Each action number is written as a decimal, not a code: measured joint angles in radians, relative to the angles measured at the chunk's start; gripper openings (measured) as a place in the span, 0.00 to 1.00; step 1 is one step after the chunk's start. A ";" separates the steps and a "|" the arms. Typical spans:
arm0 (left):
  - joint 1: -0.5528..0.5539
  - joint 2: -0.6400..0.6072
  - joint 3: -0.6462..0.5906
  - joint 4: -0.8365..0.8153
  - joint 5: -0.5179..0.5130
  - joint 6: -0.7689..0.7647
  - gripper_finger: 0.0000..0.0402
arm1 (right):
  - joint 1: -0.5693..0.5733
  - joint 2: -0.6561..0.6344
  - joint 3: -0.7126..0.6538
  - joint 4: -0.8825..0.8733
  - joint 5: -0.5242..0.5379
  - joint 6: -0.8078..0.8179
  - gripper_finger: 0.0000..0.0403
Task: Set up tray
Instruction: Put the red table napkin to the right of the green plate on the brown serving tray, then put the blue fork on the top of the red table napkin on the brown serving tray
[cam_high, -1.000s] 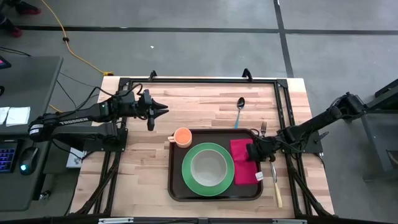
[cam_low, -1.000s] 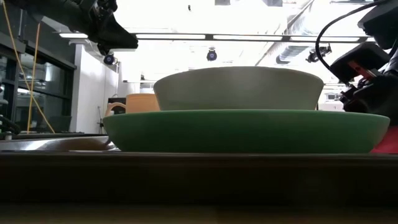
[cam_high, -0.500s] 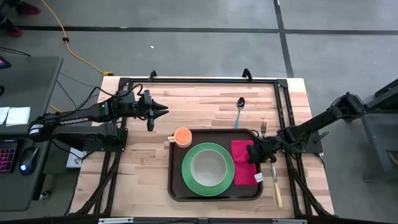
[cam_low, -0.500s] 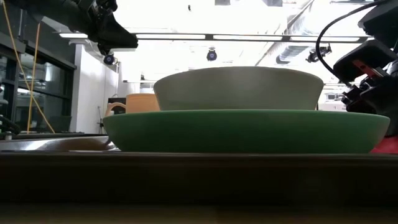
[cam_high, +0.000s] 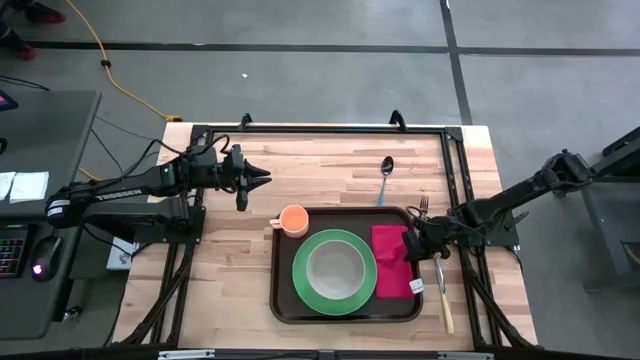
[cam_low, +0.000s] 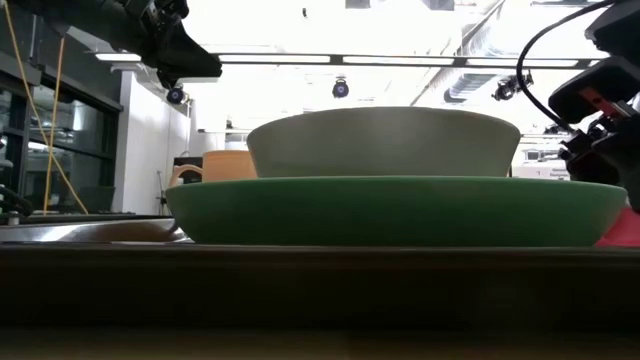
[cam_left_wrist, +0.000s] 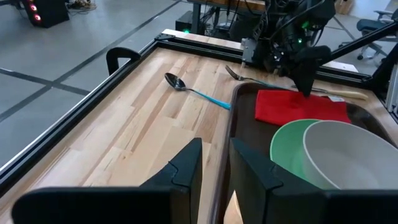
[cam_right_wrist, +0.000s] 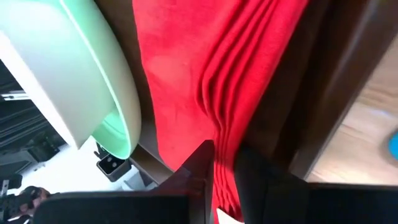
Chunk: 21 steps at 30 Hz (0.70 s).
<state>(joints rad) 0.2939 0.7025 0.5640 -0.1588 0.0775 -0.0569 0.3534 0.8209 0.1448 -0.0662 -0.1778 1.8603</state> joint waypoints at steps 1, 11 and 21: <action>0.000 0.000 0.000 0.000 0.000 0.000 0.28 | 0.000 -0.019 0.000 -0.016 0.008 0.000 0.10; 0.000 0.000 0.000 0.000 0.003 0.000 0.28 | 0.000 -0.184 0.000 -0.149 0.026 0.009 0.09; 0.000 0.000 0.000 0.000 0.003 0.000 0.28 | 0.000 -0.297 0.000 -0.177 0.142 -0.012 0.06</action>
<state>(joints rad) 0.2943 0.7025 0.5640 -0.1589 0.0803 -0.0570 0.3531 0.5243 0.1444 -0.2437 -0.0359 1.8486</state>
